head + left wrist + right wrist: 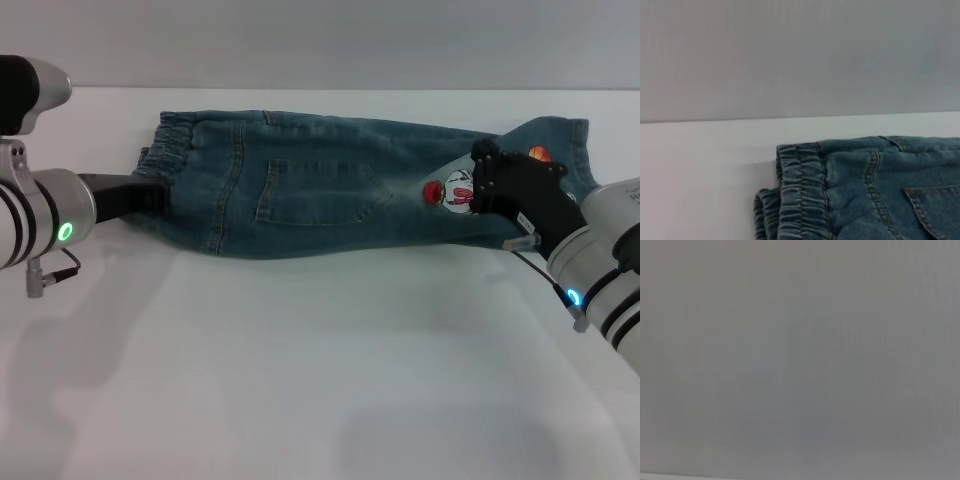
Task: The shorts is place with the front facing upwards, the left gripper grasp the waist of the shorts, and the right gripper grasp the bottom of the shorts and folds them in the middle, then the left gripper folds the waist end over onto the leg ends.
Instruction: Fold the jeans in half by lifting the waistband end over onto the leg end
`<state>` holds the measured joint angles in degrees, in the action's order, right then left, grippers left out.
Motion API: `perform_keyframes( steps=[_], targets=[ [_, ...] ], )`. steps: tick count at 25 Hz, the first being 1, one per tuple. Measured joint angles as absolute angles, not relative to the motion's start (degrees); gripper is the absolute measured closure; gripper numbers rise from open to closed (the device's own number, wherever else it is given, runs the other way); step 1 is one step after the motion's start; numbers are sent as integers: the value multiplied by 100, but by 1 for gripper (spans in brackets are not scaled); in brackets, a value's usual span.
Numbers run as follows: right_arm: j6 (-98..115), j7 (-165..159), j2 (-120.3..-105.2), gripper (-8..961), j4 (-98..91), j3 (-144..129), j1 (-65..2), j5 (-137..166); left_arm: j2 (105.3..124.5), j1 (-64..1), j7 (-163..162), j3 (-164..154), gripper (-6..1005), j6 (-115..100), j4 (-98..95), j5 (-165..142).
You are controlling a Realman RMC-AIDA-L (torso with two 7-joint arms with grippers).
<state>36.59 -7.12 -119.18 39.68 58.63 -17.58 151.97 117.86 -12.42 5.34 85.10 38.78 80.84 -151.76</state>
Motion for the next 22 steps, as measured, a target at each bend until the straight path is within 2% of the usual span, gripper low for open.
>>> perform_keyframes(
  steps=[4, 14, 22],
  targets=[
    [3657, -712, -11918, 955, 3968, 5829, -1758, 15196, 11786, -1300, 536, 8534, 1001, 3882, 8009, -15184],
    [3655, -722, -11918, 955, 3945, 5792, -1749, 15196, 11768, -1680, 539, 8812, 963, 3673, 7384, -15253],
    [3656, -725, -11910, 955, 3946, 5796, -1729, 15196, 11773, -1882, 545, 8848, 595, 3604, 7088, -15366]
  ],
)
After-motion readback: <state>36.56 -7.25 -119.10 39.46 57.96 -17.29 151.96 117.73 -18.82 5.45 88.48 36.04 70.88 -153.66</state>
